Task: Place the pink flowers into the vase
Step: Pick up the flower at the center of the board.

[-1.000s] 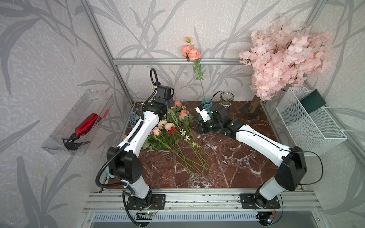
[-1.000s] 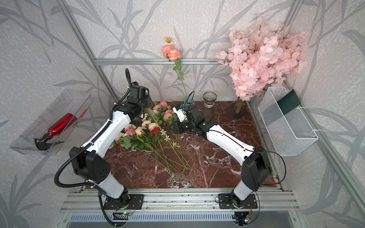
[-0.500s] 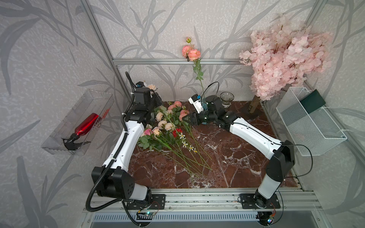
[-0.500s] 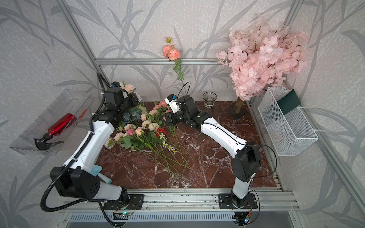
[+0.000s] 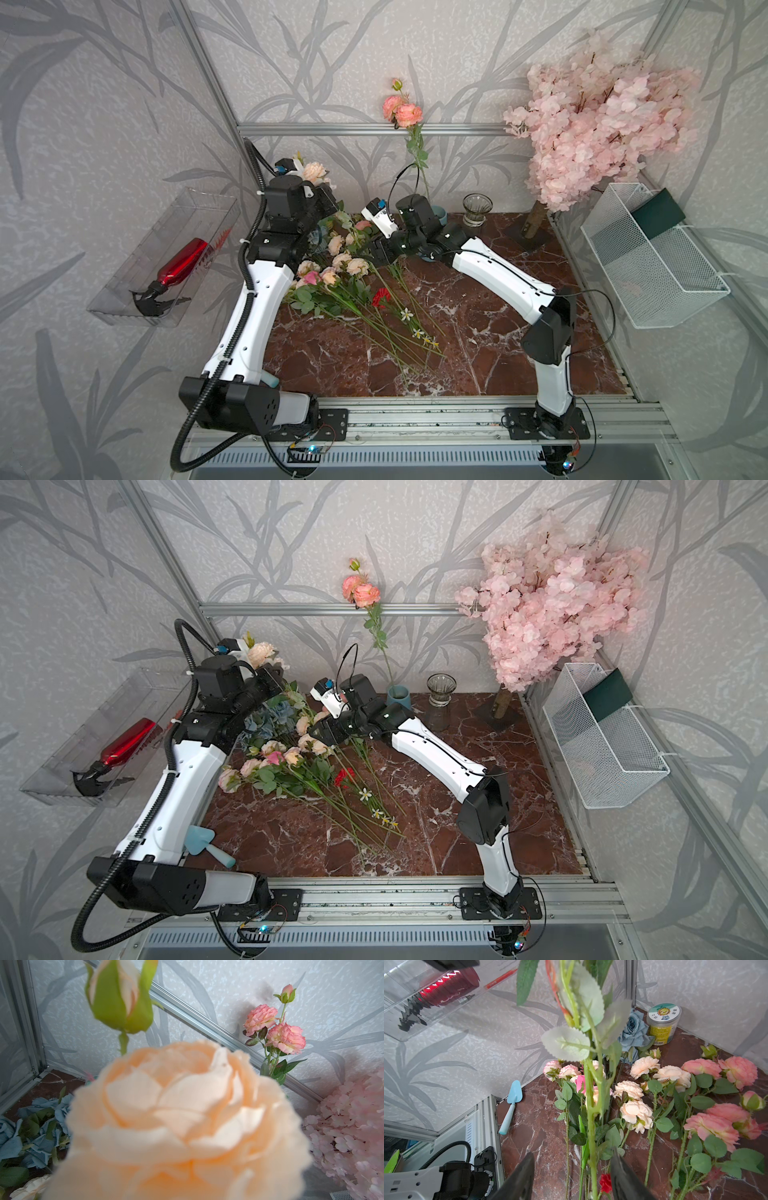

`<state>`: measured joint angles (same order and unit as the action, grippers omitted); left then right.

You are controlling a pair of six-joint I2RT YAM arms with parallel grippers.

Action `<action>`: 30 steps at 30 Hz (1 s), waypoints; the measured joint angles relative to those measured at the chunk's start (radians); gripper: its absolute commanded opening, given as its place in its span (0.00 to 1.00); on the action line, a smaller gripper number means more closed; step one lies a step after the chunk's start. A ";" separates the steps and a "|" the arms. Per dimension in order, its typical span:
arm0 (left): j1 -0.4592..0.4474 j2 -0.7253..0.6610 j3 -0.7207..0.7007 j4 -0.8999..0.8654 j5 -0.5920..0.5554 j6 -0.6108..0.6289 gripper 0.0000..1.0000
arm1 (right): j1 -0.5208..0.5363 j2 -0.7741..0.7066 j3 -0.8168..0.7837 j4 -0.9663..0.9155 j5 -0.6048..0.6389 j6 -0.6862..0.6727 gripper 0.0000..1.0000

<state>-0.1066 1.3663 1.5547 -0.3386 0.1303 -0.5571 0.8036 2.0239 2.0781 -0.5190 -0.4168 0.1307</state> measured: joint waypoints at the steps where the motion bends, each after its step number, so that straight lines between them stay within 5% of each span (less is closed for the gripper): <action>1: 0.000 -0.001 -0.001 0.000 0.008 0.000 0.00 | 0.002 0.009 0.014 -0.012 0.008 -0.007 0.56; 10: -0.001 -0.003 -0.008 0.000 0.031 0.005 0.00 | 0.036 0.115 0.160 -0.119 0.120 -0.086 0.44; 16: -0.003 -0.003 -0.008 0.000 0.033 0.006 0.00 | 0.043 0.166 0.240 -0.164 0.154 -0.122 0.07; 21: -0.007 -0.003 -0.008 -0.002 0.032 0.008 0.01 | 0.046 0.169 0.250 -0.175 0.171 -0.125 0.00; 24: -0.009 -0.003 -0.008 -0.006 0.029 0.008 0.16 | 0.047 0.169 0.250 -0.177 0.175 -0.125 0.00; 28: -0.011 -0.003 -0.007 -0.022 0.020 0.010 0.62 | 0.047 0.117 0.119 -0.089 0.187 -0.114 0.00; 30: -0.016 -0.003 -0.007 -0.037 0.016 0.011 0.72 | 0.046 0.079 0.025 -0.035 0.196 -0.103 0.00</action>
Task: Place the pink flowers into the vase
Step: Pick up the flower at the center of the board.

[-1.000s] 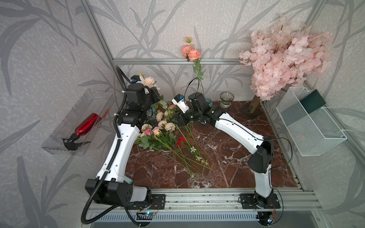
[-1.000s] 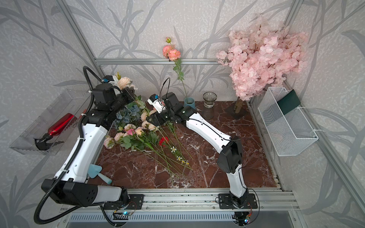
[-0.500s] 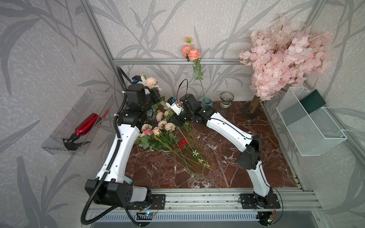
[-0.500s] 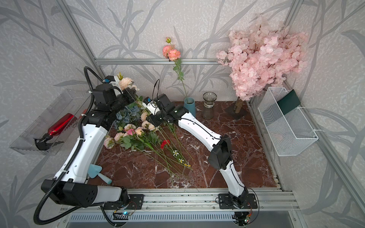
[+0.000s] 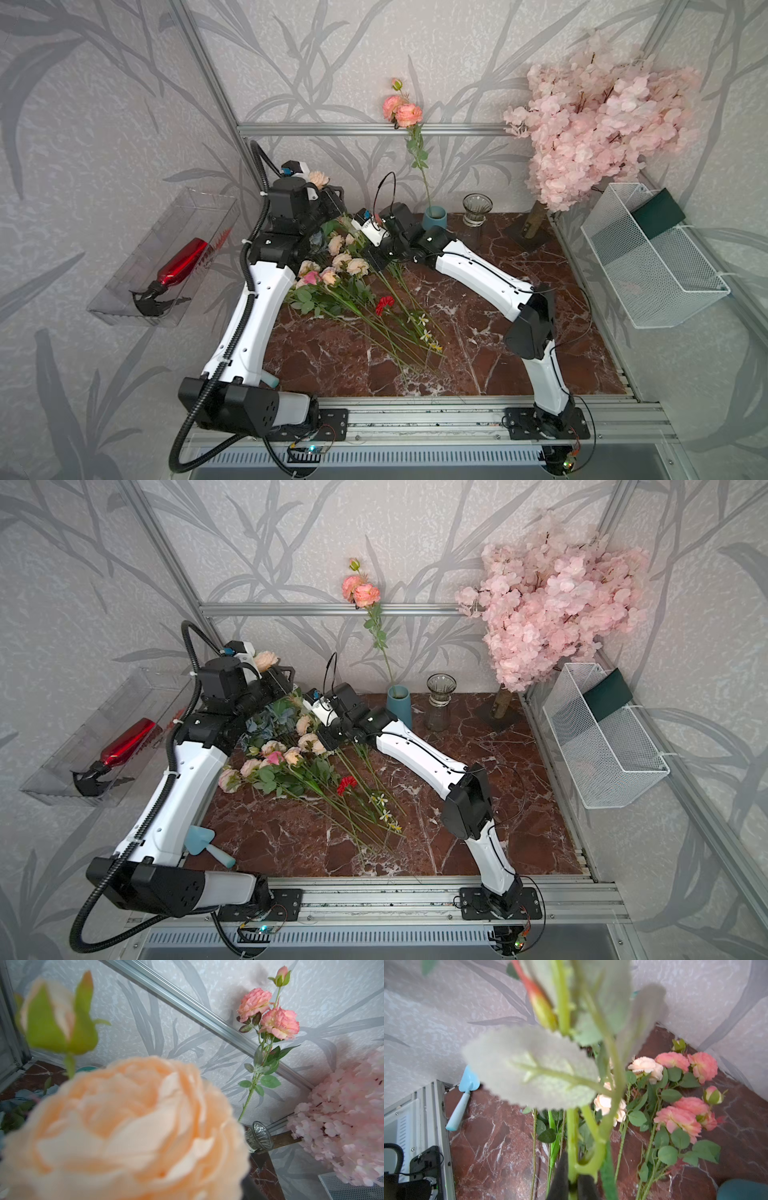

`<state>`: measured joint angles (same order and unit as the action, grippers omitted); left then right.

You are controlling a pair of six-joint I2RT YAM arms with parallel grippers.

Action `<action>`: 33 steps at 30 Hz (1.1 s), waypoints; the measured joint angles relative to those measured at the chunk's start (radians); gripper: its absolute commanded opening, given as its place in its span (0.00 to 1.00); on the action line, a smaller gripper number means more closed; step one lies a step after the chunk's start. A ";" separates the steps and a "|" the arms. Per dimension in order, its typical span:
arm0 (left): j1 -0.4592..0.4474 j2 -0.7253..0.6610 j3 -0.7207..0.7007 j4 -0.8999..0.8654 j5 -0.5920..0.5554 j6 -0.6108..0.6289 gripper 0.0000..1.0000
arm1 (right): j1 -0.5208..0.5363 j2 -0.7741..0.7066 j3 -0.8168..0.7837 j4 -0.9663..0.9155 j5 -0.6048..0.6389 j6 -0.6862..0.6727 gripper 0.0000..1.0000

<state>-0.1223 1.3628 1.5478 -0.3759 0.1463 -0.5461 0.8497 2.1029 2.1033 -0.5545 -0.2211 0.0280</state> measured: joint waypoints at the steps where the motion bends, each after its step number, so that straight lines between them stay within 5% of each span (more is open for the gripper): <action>1: -0.002 0.000 0.001 -0.012 -0.002 -0.003 0.76 | -0.001 -0.020 -0.048 0.027 0.003 0.006 0.00; 7: -0.002 -0.003 0.040 -0.073 -0.018 -0.017 0.86 | -0.015 -0.097 -0.186 0.132 0.011 0.043 0.00; 17: 0.010 -0.027 0.181 -0.224 -0.022 -0.079 0.87 | -0.071 -0.240 -0.302 0.344 0.051 0.101 0.00; 33: 0.013 -0.111 -0.014 -0.300 -0.115 -0.098 0.86 | -0.073 -0.375 -0.303 0.555 0.147 0.047 0.00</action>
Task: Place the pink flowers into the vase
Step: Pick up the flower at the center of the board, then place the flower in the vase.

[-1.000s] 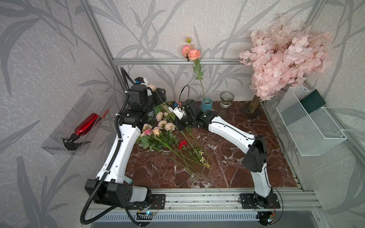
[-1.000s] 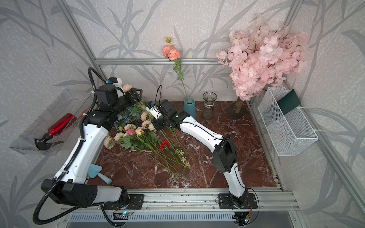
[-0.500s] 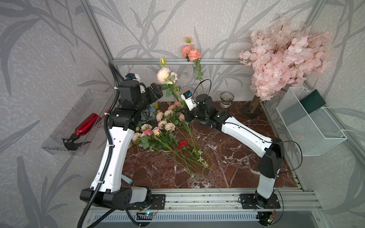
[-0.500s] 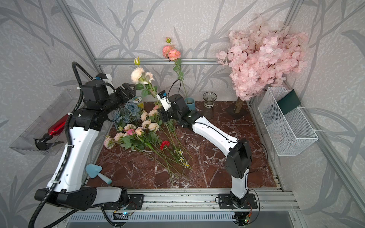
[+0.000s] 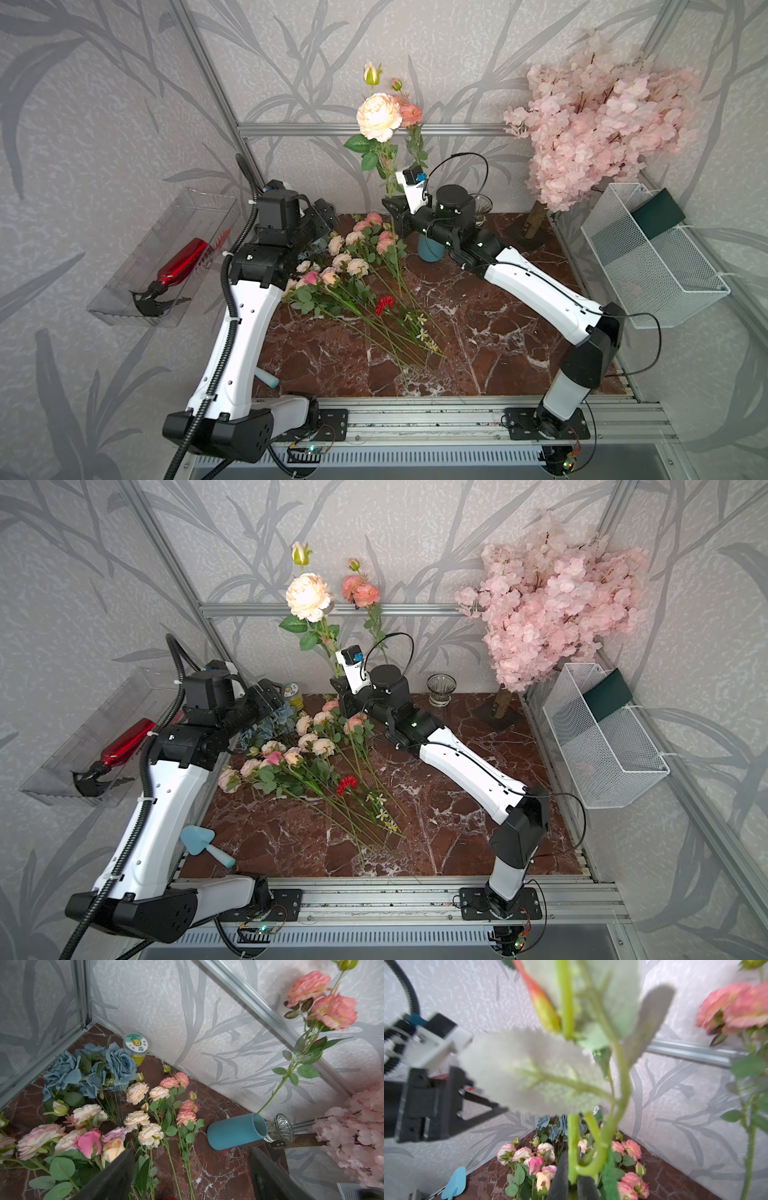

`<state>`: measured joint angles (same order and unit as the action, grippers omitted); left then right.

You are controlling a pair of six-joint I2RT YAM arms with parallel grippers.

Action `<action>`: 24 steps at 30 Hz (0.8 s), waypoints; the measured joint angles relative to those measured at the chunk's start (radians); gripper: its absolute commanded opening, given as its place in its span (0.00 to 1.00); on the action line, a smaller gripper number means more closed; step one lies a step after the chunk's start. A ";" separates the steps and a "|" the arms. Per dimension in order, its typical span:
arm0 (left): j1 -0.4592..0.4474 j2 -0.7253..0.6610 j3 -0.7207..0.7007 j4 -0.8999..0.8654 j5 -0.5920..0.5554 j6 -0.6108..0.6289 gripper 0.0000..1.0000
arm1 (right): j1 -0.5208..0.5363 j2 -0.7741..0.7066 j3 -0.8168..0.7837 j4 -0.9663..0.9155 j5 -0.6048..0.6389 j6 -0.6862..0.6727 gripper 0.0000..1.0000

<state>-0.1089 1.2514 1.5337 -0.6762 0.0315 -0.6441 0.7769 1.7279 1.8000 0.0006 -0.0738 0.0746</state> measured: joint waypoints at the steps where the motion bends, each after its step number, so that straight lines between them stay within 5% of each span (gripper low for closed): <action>1: 0.000 0.003 -0.021 0.001 0.001 -0.003 0.86 | 0.000 -0.011 0.006 0.011 0.011 -0.013 0.00; 12: 0.000 0.020 -0.118 0.027 0.016 -0.014 0.86 | -0.027 -0.037 0.182 0.089 0.154 -0.136 0.00; 24: 0.005 0.024 -0.189 0.072 0.027 -0.014 0.86 | -0.156 0.128 0.494 0.041 0.278 -0.196 0.00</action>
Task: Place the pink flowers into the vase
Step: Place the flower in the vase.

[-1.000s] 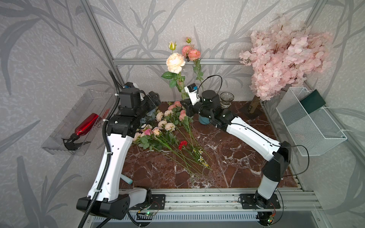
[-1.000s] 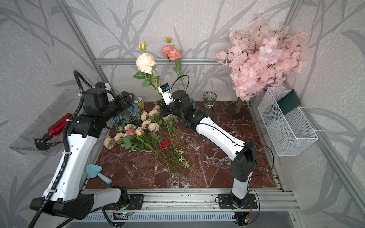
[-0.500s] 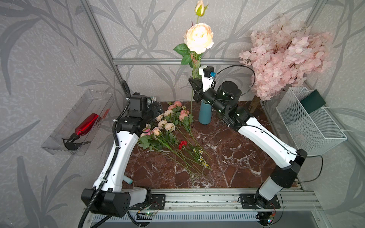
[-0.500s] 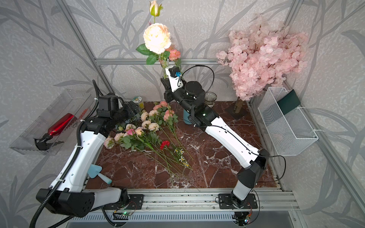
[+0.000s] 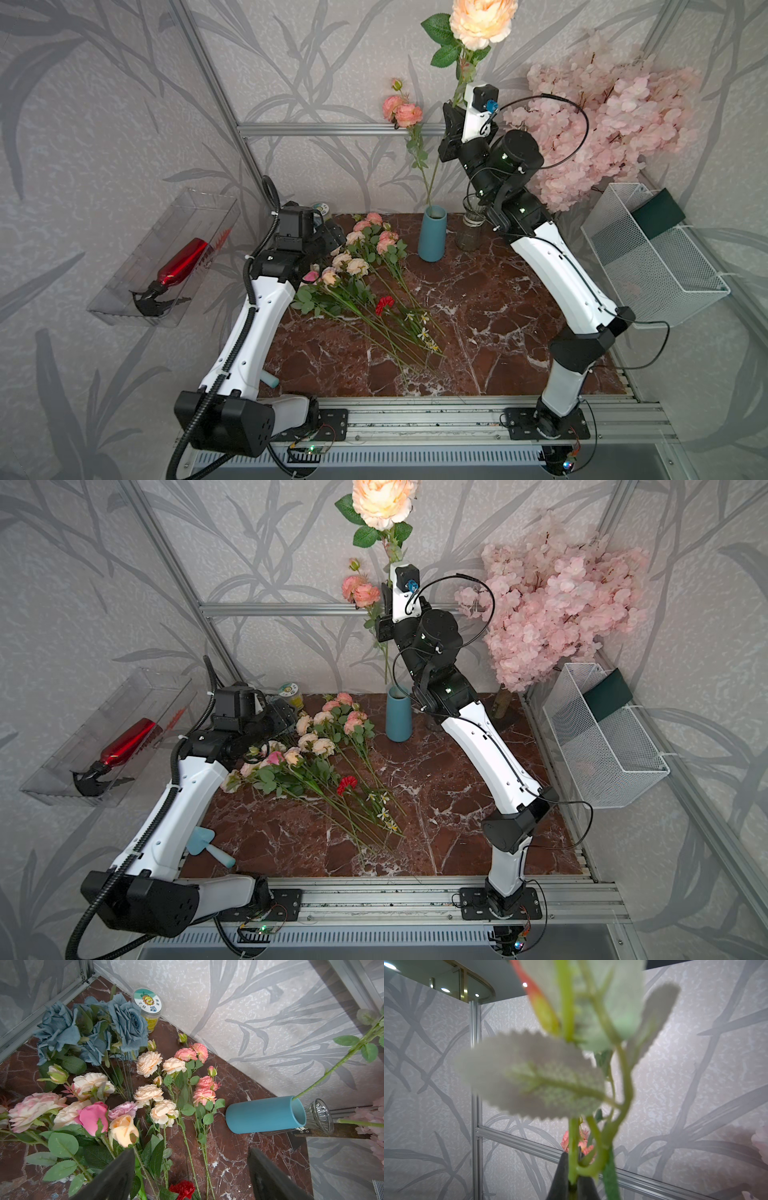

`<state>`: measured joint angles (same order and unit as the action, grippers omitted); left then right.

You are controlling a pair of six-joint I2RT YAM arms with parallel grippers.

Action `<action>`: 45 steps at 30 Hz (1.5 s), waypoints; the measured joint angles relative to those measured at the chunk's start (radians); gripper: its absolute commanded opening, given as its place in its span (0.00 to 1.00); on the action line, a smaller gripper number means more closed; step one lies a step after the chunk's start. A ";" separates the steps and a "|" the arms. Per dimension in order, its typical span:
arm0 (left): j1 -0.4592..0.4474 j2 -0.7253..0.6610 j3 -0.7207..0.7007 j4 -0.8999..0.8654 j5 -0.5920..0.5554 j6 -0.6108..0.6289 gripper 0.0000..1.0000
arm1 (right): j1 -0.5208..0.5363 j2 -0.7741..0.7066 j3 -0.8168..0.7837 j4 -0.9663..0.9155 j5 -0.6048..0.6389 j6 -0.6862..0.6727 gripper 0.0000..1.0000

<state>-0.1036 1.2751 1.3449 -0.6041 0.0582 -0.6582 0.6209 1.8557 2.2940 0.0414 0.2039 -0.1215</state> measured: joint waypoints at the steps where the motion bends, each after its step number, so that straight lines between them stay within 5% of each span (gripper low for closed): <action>1: 0.000 0.004 -0.003 0.001 0.002 0.000 0.86 | -0.009 0.014 0.006 -0.003 0.006 -0.002 0.00; 12: 0.002 0.059 -0.005 0.032 0.024 0.000 0.85 | -0.061 0.162 0.067 -0.028 0.045 -0.009 0.00; 37: 0.002 0.075 -0.005 0.041 0.041 -0.001 0.85 | -0.166 0.226 0.033 -0.068 0.034 0.170 0.00; 45: 0.003 0.075 -0.005 0.042 0.040 -0.005 0.85 | -0.187 0.376 0.164 -0.216 -0.029 0.243 0.00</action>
<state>-0.1005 1.3502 1.3396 -0.5621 0.0986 -0.6636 0.4335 2.2314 2.4580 -0.1749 0.1749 0.1219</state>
